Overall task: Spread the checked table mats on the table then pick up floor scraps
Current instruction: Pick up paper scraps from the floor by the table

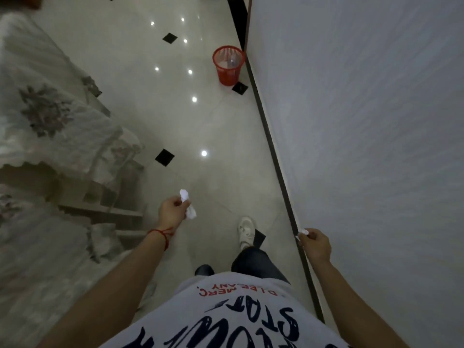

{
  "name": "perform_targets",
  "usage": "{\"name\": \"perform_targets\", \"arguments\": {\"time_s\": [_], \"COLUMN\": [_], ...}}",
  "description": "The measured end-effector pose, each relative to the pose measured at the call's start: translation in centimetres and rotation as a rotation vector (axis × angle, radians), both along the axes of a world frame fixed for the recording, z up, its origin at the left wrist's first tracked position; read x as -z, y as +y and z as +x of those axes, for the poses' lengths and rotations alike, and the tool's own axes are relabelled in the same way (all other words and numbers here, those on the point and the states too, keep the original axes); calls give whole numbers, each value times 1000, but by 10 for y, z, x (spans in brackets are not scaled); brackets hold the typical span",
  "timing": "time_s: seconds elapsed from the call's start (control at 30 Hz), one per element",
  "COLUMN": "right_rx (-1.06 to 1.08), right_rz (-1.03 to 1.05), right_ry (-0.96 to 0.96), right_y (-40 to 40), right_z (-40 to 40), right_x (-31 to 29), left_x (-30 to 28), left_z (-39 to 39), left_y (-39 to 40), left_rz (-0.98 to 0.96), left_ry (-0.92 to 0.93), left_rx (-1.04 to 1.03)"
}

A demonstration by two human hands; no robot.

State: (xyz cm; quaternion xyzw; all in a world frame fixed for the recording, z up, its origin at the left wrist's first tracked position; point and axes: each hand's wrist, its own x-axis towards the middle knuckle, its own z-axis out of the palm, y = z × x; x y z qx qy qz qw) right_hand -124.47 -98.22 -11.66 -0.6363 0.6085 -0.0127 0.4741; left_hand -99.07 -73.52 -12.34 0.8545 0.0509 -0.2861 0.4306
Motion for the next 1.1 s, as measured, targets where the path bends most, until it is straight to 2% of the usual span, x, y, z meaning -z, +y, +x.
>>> {"name": "perform_targets", "arguments": {"time_s": [0.23, 0.5, 0.77, 0.9, 1.1], "right_rx": [-165, -307, -324, -302, -252], "right_rz": [12, 7, -19, -11, 23], "right_ry": [-73, -118, -65, -67, -41], "right_y": [-107, -173, -215, -244, -288], "right_z": [159, 331, 475, 539, 615], "right_x": [-15, -22, -17, -23, -14], "left_x": [8, 15, 14, -3, -21], "left_z": [71, 168, 342, 445, 573], "left_y": [-56, -83, -134, -186, -284], "left_rz": [70, 119, 117, 80, -40], "left_ry": [64, 116, 100, 15, -56], "left_rx": [-82, -276, -263, -170, -160]}}
